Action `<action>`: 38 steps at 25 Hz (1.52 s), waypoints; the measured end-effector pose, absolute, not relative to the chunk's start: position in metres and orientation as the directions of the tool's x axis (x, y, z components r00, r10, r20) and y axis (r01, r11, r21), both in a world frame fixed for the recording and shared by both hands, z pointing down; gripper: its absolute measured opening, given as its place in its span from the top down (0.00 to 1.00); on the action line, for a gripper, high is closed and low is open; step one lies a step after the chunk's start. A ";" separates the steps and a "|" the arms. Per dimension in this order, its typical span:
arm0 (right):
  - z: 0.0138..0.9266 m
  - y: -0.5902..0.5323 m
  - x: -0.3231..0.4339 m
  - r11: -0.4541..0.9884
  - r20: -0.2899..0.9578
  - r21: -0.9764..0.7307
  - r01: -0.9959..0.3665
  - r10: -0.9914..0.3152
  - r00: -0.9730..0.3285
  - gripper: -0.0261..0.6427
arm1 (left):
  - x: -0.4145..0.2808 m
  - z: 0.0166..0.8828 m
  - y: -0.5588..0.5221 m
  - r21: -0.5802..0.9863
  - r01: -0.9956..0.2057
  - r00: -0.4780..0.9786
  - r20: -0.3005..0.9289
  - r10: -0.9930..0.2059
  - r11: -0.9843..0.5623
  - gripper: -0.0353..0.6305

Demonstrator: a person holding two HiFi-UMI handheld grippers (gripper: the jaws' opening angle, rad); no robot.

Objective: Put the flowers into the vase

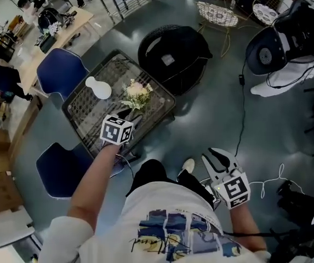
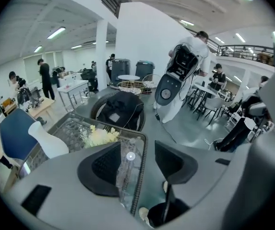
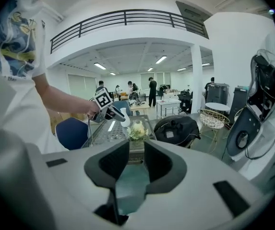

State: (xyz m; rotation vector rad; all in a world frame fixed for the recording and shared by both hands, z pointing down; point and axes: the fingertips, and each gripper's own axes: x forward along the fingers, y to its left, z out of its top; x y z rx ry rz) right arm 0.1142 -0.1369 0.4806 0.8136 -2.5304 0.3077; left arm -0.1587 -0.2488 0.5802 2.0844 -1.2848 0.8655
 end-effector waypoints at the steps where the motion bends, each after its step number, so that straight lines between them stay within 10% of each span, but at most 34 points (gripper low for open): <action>1: 0.483 -0.146 0.120 0.791 0.494 -0.074 -0.607 -0.500 -0.712 0.84 | -0.163 0.588 -0.263 0.104 -0.915 0.324 0.767 -0.554 -0.391 0.63; 26: 0.477 -0.233 0.088 0.607 0.619 -0.100 -0.789 -0.583 -0.527 0.84 | -0.248 0.790 -0.437 0.136 -0.946 0.168 0.982 -0.087 -0.293 0.50; 30: 0.482 -0.234 0.077 0.609 0.623 -0.099 -0.787 -0.579 -0.526 0.84 | -0.250 0.778 -0.439 0.152 -0.940 0.209 0.965 -0.162 -0.306 0.73; 38: 0.479 -0.237 0.050 0.692 0.588 -0.092 -0.716 -0.542 -0.600 0.84 | -0.265 0.695 -0.415 0.222 -0.945 0.312 0.832 -0.458 -0.242 0.78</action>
